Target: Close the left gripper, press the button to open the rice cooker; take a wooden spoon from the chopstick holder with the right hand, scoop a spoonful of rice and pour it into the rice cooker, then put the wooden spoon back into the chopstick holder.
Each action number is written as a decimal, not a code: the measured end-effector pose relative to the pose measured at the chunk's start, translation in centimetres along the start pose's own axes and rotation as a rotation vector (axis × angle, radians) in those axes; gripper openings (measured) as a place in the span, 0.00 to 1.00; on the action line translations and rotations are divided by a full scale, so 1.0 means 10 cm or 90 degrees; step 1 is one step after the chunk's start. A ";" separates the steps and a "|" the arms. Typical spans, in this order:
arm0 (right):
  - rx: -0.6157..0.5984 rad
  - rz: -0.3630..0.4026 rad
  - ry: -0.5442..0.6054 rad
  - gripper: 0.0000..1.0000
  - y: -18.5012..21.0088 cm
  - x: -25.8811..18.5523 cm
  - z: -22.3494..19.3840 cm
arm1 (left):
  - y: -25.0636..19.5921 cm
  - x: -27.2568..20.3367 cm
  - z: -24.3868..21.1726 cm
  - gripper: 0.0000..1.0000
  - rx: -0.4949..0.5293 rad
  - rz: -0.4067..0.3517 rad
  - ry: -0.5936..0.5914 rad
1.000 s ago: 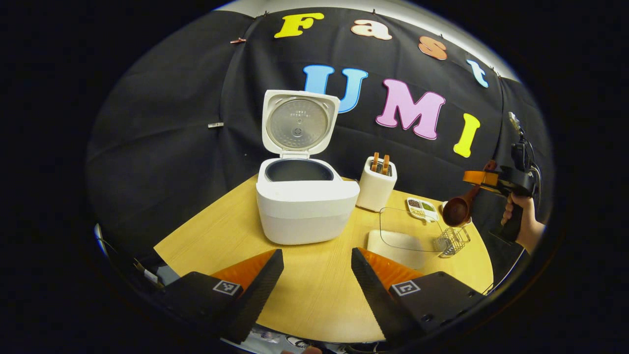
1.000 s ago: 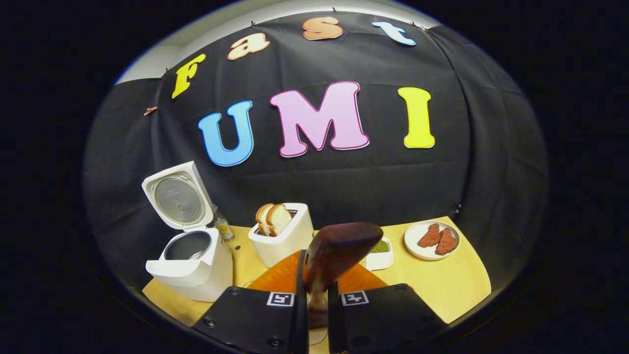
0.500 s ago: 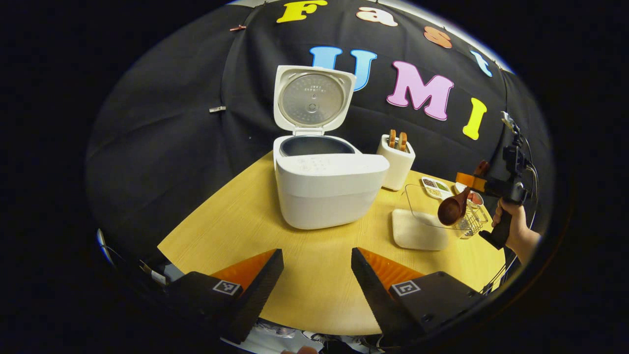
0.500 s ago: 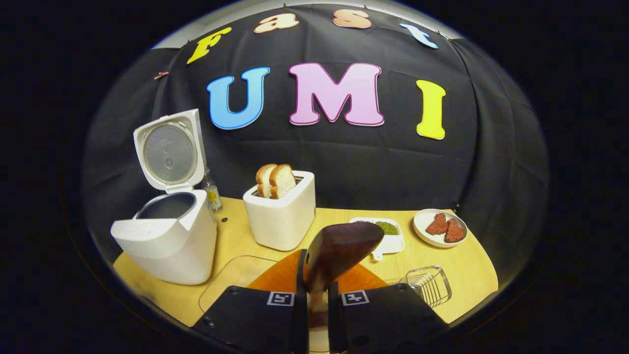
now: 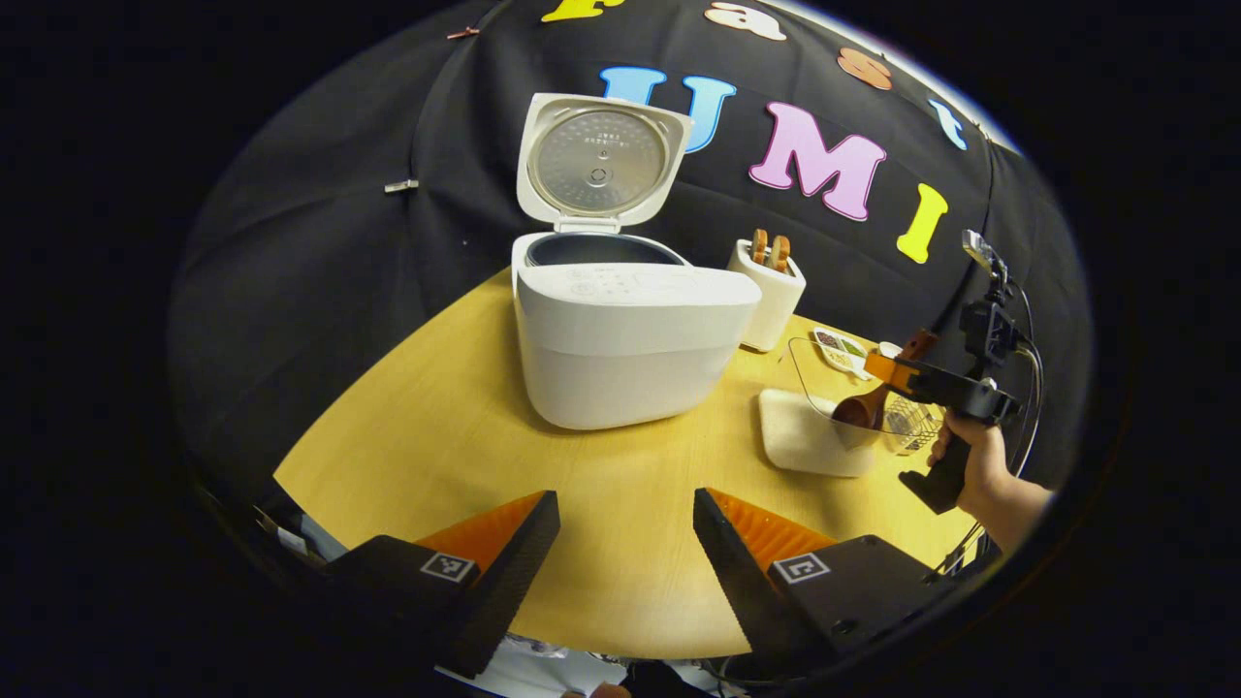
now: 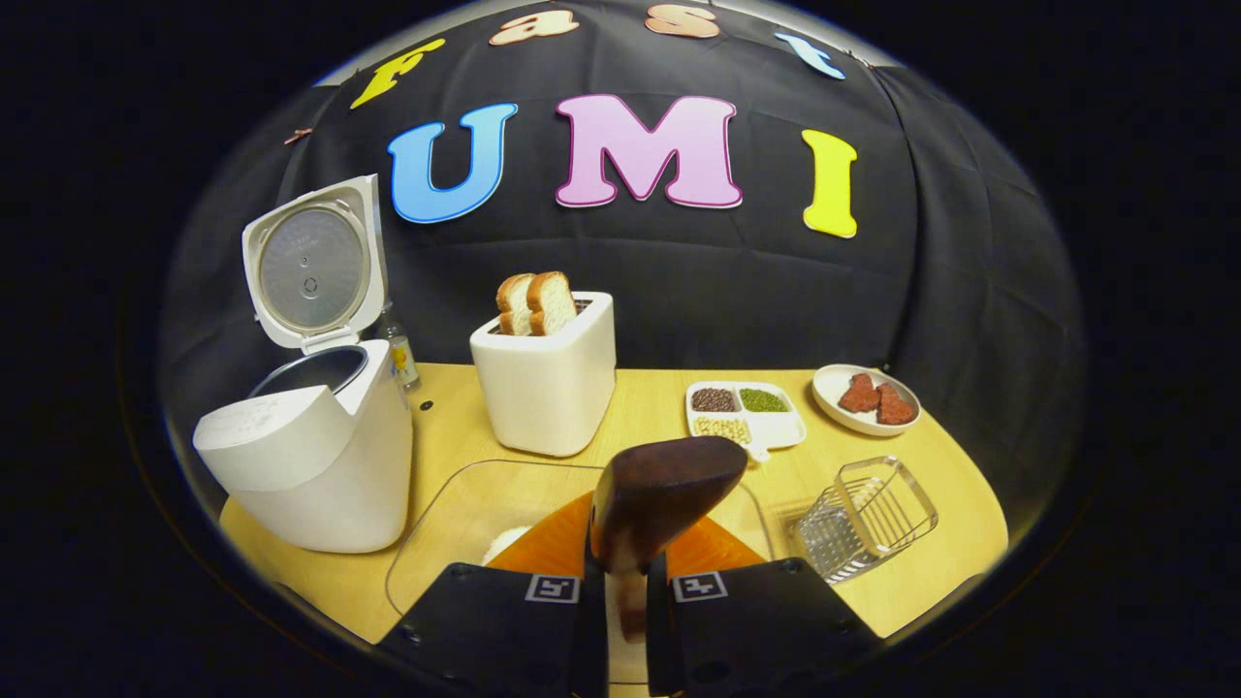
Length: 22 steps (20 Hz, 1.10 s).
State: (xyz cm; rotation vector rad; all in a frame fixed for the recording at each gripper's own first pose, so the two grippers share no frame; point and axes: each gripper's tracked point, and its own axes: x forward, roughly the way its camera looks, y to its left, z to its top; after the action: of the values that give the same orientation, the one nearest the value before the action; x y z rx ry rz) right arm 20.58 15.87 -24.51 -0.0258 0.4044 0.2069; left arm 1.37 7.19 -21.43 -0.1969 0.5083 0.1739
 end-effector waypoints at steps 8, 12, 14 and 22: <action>0.184 0.039 0.077 0.20 0.38 0.05 -0.05 | 0.19 0.00 0.13 0.96 0.011 0.011 -0.001; 0.317 0.034 0.130 0.20 0.27 0.09 -0.09 | 0.27 -0.02 0.17 0.96 -0.009 0.019 -0.001; 0.378 0.037 0.140 0.20 0.25 0.06 -0.03 | 0.27 -0.05 0.22 0.96 -0.013 0.019 -0.008; 0.517 0.000 0.139 0.20 -0.12 -0.11 0.25 | 0.23 -0.24 0.46 0.96 -0.011 0.017 -0.047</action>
State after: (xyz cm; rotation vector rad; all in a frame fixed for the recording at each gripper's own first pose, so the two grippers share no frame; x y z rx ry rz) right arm 20.80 14.62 -21.82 0.7548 0.6828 0.0283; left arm 0.91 10.16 -16.65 -0.1992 0.4359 0.2106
